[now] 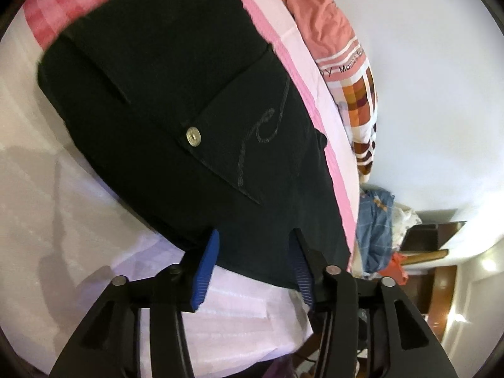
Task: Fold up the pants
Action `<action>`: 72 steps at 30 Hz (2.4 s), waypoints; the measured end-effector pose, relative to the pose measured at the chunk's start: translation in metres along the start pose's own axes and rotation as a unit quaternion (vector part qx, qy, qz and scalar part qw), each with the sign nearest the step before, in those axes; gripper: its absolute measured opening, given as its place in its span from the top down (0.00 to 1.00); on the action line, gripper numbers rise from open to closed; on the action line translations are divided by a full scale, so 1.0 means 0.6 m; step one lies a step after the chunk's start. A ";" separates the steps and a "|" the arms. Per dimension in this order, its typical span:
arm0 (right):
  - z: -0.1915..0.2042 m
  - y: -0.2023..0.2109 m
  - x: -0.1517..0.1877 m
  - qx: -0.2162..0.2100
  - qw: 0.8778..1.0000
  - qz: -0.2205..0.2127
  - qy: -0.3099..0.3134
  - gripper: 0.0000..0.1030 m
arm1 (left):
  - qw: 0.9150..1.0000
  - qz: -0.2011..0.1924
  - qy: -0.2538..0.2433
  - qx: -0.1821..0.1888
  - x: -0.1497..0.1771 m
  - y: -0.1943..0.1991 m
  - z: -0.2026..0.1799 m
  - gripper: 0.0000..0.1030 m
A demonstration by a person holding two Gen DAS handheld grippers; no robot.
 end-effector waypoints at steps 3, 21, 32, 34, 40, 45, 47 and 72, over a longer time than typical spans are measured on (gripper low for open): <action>-0.022 -0.010 0.000 0.002 1.000 0.009 -0.025 0.96 | 1.000 -0.002 -0.002 -0.005 -0.003 0.002 0.006 0.51; 0.001 -0.032 -0.015 -0.037 0.998 -0.001 -0.055 0.69 | 1.000 -0.002 -0.022 -0.019 -0.002 -0.005 -0.003 0.46; 0.001 -0.012 0.001 -0.027 0.997 -0.006 -0.068 0.50 | 0.999 -0.004 -0.025 -0.020 -0.007 0.002 -0.009 0.44; 0.002 -0.013 -0.003 -0.024 0.998 -0.010 -0.062 0.50 | 0.999 -0.005 -0.027 -0.019 -0.008 0.004 -0.009 0.44; 0.012 -0.031 -0.012 -0.029 0.998 -0.017 -0.053 0.49 | 0.999 -0.005 -0.027 -0.017 -0.008 0.006 -0.008 0.43; 0.026 -0.040 0.000 -0.040 0.998 0.002 -0.049 0.58 | 1.000 0.000 -0.025 -0.018 -0.009 0.007 -0.009 0.43; 0.022 -0.031 -0.003 -0.034 0.998 -0.009 -0.050 0.58 | 1.000 0.001 -0.025 -0.015 -0.011 0.008 -0.007 0.43; 0.019 -0.090 0.006 0.030 0.999 0.038 -0.001 0.94 | 0.998 -0.001 -0.051 -0.028 -0.013 -0.005 -0.018 0.38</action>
Point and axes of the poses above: each gripper's, at about its wrist camera, not at the fingertips, and y roughly against the way its jaws point, z to its left, x to its underside, the point moved 3 cm from there along -y, roughly the way its jaws point, and after that the axes turned 5 degrees about -x, right-handed, at the moved point
